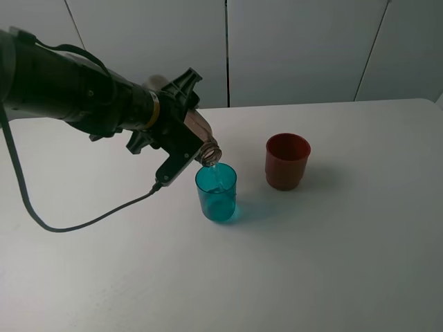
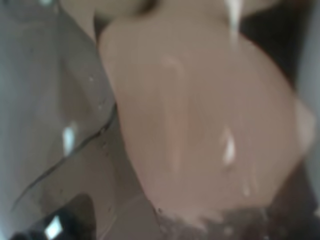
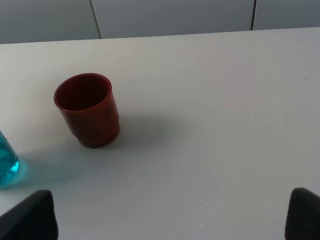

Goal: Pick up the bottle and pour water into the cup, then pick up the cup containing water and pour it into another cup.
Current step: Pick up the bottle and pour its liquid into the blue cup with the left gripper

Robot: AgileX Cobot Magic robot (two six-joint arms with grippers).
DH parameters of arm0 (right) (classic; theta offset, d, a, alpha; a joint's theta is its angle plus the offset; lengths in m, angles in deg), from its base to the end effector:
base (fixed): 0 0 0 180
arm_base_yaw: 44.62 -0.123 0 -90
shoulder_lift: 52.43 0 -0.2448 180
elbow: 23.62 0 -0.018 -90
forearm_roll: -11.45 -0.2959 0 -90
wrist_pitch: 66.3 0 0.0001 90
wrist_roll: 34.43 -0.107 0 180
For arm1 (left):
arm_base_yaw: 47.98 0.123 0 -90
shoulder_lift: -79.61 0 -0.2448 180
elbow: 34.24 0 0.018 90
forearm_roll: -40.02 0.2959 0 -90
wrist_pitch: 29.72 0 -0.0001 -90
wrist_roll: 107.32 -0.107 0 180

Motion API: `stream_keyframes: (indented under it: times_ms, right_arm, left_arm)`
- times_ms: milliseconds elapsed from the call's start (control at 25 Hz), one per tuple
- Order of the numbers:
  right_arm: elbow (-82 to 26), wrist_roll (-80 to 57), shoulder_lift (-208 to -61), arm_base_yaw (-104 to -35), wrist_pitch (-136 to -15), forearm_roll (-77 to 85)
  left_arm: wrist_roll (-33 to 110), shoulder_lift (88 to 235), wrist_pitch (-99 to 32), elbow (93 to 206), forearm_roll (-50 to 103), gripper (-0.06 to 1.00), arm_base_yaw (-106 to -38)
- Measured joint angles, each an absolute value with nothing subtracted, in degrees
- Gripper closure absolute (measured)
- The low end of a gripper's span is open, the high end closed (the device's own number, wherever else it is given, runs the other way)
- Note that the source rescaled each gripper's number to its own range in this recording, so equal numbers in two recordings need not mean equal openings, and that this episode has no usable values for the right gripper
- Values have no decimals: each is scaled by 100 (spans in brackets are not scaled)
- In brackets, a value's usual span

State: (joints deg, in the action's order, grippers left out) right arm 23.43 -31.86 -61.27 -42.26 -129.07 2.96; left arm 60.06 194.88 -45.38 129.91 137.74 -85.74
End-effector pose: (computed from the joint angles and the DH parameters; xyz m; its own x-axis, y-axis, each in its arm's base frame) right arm 0.0868 0.0105 0.2909 -0.4769 0.0428 -0.8779 -0.0634 0.9945 0.0830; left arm 0.3492 -0.2341 0.0985 0.5735 0.6964 0.4314 0.3153 -0.6737 0.6684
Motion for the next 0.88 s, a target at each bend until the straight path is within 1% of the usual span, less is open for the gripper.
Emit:
stream_keyframes:
  times_ms: [880]
  right_arm:
    - [2343,-3186,-6127,-4226,-12907,296]
  left_arm:
    - [6006,19488,-4603,13038,13947,94,-8650]
